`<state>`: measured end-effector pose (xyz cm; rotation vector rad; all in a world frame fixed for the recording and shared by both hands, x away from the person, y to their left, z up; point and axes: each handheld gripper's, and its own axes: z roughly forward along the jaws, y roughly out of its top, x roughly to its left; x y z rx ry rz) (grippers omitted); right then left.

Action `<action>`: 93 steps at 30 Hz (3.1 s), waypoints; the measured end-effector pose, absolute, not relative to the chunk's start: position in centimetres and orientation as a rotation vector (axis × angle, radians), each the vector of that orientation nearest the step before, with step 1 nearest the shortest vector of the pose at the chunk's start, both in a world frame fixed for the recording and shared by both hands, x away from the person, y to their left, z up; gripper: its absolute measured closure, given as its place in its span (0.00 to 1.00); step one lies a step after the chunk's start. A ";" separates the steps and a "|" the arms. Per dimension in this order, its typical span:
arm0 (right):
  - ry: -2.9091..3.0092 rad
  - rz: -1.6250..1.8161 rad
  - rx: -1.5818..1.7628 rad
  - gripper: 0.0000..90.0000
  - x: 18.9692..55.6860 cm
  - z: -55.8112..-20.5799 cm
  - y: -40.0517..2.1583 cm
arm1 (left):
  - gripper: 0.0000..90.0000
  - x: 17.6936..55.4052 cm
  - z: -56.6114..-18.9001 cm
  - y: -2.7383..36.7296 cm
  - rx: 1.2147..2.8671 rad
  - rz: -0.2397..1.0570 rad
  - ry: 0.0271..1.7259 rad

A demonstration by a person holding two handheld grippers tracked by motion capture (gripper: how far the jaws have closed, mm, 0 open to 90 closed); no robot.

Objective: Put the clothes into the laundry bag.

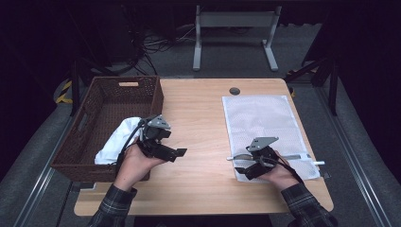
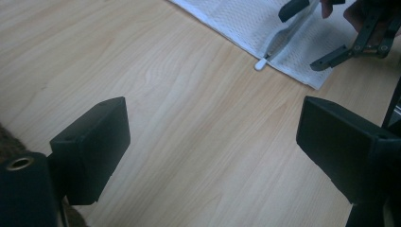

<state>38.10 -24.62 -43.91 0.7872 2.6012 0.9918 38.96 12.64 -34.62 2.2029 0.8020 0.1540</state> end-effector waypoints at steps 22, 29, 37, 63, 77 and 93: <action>2.582 0.991 0.812 0.10 38.1 -43.8 -25.1 | 0.14 40.7 -33.3 22.0 2.066 0.369 1.034; 2.584 0.986 0.815 0.10 38.1 -43.9 -25.0 | 0.13 41.7 -34.4 24.7 2.061 0.412 1.139; 2.585 0.985 0.816 0.10 38.1 -43.9 -25.0 | 0.10 43.5 -36.9 26.8 2.112 0.399 1.228; 2.595 0.973 0.816 0.10 37.9 -44.0 -25.0 | 0.05 46.4 -42.3 26.7 2.374 0.242 1.507; 2.607 0.962 0.809 0.11 37.9 -44.1 -24.9 | 0.14 46.7 -43.5 26.3 2.428 0.064 1.504; 2.621 0.951 0.806 0.11 38.0 -44.3 -24.9 | 0.73 46.4 -42.6 25.9 2.441 -0.030 1.426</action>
